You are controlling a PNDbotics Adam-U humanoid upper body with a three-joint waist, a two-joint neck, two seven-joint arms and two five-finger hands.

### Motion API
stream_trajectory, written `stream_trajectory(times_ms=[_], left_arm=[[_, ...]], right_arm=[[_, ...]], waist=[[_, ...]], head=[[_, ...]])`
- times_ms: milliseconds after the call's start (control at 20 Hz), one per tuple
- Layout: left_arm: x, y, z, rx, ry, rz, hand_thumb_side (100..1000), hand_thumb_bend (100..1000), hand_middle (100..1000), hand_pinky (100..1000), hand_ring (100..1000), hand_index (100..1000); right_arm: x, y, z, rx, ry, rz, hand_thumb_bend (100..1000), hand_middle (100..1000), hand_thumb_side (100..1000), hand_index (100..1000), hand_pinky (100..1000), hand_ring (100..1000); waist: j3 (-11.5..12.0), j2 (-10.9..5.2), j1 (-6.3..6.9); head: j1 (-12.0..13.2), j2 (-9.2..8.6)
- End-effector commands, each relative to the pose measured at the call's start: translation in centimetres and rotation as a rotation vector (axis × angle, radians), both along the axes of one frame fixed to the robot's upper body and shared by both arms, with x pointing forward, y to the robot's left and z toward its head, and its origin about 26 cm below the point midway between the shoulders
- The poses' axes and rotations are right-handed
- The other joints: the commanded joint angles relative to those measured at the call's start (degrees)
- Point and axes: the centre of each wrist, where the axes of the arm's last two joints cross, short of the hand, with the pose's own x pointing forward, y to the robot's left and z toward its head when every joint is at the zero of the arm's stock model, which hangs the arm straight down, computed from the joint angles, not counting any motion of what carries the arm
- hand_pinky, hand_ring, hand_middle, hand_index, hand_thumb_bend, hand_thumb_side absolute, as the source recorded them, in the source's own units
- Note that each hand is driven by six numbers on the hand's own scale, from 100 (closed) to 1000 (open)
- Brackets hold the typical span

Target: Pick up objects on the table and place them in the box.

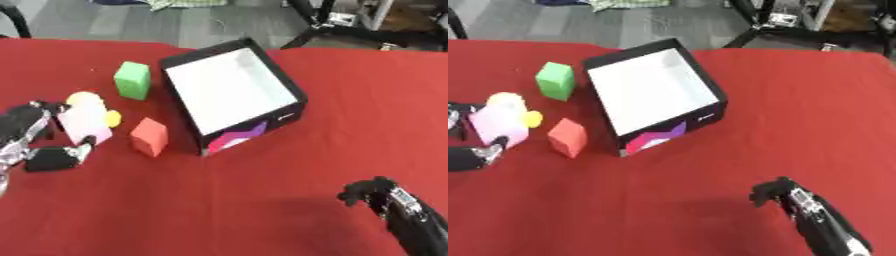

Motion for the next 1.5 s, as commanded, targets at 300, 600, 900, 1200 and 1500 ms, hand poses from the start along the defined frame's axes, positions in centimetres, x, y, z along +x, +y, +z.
stream_trajectory(times_ms=[300,600,900,1200,1500], left_arm=[[4.3,-5.0,5.1,0.068,0.044,-0.185,372,100,562,734,529,789],[11.3,-9.6,3.2,0.17,0.14,-0.183,495,100,599,739,557,810],[15.6,-12.5,-0.7,0.197,0.121,-0.181,658,100,622,748,567,850],[17.3,-13.5,-4.8,0.197,0.1,-0.164,919,132,663,755,587,903],[17.2,-14.1,-5.1,0.205,0.008,-0.206,1000,318,779,773,651,953]], right_arm=[[-0.1,-0.1,0.1,-0.015,0.0,0.025,100,517,1000,702,1000,752],[-0.1,0.2,0.1,-0.007,0.0,0.041,100,516,1000,702,1000,751],[0.1,0.6,0.2,0.006,-0.003,0.059,100,516,1000,702,1000,751],[0.2,0.8,0.3,0.015,-0.005,0.073,100,516,1000,701,1000,751],[0.3,0.8,0.3,0.015,-0.006,0.072,100,516,1000,702,1000,751]], waist=[[-1.29,-1.97,0.65],[-1.92,-1.94,0.16],[-2.78,-1.38,-0.44],[-3.53,-1.02,-0.87],[-3.61,-0.85,-0.84]], head=[[0.93,-0.03],[1.18,-0.03],[1.36,-0.03],[1.38,-0.03],[1.2,-0.03]])
